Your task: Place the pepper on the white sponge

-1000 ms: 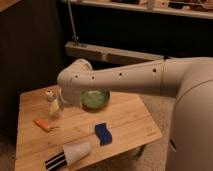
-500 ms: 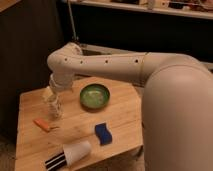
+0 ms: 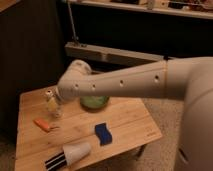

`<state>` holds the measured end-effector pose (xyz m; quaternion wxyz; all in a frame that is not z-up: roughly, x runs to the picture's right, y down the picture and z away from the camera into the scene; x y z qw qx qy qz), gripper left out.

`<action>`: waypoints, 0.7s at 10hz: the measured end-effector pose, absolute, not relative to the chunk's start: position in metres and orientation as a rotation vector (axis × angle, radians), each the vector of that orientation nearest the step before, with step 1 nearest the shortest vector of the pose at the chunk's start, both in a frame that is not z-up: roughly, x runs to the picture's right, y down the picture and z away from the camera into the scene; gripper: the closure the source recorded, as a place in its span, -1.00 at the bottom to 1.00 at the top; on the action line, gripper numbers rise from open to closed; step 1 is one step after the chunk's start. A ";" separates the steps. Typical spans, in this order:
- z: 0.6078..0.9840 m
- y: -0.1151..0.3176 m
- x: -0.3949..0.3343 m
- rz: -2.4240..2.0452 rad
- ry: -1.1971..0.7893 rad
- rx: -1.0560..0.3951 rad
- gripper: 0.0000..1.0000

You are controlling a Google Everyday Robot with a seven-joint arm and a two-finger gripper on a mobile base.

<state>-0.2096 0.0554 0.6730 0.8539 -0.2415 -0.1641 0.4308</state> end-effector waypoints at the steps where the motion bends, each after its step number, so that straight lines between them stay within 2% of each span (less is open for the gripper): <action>1: 0.675 0.067 -0.204 0.896 -0.384 -0.510 -0.60; 3: 0.685 0.074 -0.206 0.857 -0.347 -0.563 -0.60; 7: 0.694 0.079 -0.258 0.741 -0.246 -0.685 -0.60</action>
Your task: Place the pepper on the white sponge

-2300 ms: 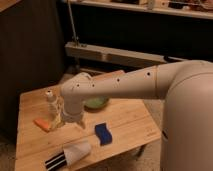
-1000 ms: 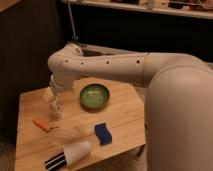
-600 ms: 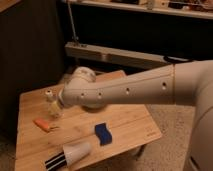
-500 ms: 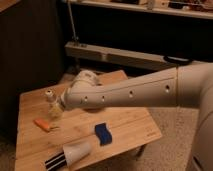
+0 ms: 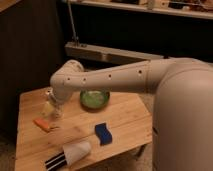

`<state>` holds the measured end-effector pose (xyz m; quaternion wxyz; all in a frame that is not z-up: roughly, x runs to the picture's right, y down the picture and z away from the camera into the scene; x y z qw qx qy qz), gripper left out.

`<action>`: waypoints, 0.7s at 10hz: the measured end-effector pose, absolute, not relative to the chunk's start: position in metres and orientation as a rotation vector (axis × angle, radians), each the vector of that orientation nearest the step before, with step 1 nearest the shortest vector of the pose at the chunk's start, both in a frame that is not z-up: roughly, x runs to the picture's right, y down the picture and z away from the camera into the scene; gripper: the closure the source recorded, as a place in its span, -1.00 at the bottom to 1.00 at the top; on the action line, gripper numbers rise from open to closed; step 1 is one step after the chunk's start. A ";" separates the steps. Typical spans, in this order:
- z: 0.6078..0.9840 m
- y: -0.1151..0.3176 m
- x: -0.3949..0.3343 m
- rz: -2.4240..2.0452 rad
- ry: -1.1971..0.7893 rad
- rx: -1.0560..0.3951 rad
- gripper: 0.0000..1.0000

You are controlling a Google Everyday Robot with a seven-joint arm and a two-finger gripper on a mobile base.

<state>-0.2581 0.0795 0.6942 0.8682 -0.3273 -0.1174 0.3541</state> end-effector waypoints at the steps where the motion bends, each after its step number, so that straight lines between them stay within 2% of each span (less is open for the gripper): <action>1: 0.695 0.090 -0.265 0.723 -0.236 -0.703 -0.60; 3: 0.698 0.106 -0.268 0.714 -0.224 -0.727 -0.60; 7: 0.730 0.138 -0.280 0.676 -0.189 -0.744 -0.60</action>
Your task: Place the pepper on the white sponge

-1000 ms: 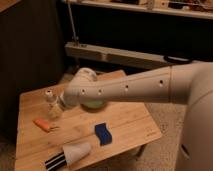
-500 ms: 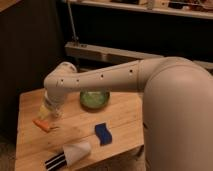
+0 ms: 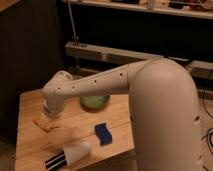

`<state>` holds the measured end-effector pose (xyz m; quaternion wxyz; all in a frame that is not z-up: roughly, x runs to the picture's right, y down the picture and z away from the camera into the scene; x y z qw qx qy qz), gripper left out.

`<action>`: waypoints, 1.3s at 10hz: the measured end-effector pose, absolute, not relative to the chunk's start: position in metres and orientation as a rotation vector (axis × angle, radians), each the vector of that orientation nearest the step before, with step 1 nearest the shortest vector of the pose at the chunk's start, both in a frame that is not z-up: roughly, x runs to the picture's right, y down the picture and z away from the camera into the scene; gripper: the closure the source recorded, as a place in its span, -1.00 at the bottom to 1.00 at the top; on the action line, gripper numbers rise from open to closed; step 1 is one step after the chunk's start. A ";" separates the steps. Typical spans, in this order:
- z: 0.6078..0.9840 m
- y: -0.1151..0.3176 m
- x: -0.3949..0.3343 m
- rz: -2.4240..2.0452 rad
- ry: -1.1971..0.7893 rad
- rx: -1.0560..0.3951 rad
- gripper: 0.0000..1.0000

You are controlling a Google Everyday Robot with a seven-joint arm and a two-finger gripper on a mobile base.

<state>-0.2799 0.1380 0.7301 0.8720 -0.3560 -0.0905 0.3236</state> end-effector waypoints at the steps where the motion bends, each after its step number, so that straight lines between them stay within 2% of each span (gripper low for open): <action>1: 0.738 0.143 -0.285 0.671 -0.186 -0.748 -0.60; 13: 0.794 0.185 -0.343 0.573 -0.137 -0.779 -0.60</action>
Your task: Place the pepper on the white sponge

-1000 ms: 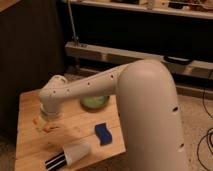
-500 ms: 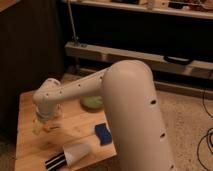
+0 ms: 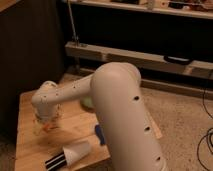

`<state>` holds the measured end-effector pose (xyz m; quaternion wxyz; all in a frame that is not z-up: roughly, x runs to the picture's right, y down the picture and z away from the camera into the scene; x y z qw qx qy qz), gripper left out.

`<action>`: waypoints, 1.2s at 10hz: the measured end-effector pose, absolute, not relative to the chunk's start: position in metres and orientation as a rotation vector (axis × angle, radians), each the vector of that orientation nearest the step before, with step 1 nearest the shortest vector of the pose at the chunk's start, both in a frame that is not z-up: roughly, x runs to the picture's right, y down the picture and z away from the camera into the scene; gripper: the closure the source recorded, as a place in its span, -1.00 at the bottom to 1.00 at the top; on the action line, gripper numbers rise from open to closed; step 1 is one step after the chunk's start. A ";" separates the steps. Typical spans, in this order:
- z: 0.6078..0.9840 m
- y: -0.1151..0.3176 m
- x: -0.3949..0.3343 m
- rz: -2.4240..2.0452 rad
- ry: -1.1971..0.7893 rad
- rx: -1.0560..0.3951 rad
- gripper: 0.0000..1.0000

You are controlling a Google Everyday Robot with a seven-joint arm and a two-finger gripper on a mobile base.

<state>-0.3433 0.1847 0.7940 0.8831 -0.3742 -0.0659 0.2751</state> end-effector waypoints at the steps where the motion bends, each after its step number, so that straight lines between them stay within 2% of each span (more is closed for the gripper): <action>1: 0.797 0.187 -0.345 0.569 -0.132 -0.781 -0.60; 7: 0.820 0.201 -0.345 0.570 -0.088 -0.793 -0.60; 10: 0.821 0.206 -0.345 0.573 -0.081 -0.805 -0.19; 12: 0.822 0.208 -0.346 0.567 -0.075 -0.808 -0.15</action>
